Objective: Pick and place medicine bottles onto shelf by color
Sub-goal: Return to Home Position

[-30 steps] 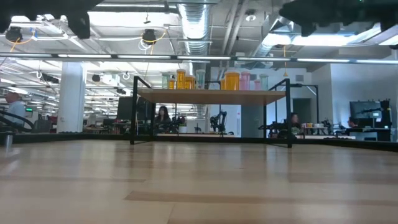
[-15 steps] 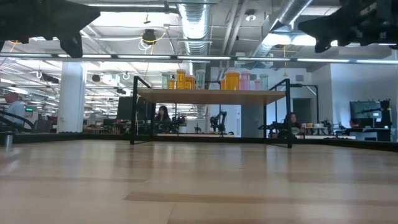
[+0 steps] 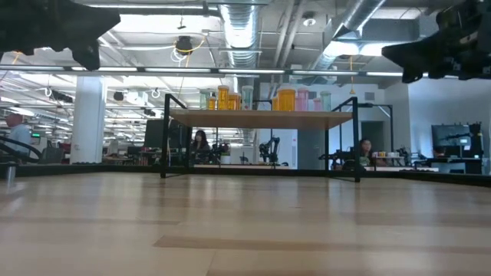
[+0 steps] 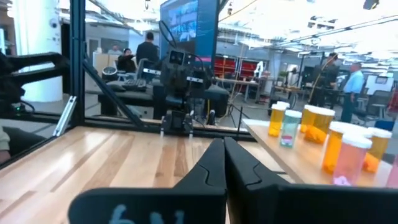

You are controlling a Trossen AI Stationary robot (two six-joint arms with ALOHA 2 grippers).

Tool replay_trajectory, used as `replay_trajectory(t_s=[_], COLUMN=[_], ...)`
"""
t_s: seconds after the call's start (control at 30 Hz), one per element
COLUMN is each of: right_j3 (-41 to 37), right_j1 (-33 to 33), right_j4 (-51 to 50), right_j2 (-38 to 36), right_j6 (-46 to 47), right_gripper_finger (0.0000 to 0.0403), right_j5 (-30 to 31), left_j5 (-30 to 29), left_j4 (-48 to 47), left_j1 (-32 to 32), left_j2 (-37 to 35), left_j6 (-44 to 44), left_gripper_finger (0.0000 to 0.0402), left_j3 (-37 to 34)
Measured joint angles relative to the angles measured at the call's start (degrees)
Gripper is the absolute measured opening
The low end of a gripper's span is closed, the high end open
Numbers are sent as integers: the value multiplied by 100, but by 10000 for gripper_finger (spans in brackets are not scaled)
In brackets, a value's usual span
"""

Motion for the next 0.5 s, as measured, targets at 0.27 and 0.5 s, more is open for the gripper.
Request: replay_trajectory(t_s=[0.27, 0.5], right_j3=[-2, -5], right_j1=[-58, -58], right_j4=[-427, -871], right_j2=[-209, -200], right_j6=[-2, -109], right_gripper_finger=[6, 4], right_j5=[-155, -148], left_j5=[287, 636], left_j4=[-844, -1874], left_j1=[0, 2], left_j2=[-532, -972], left_j6=[104, -218], left_gripper_finger=[0, 0], left_j3=[-7, -11])
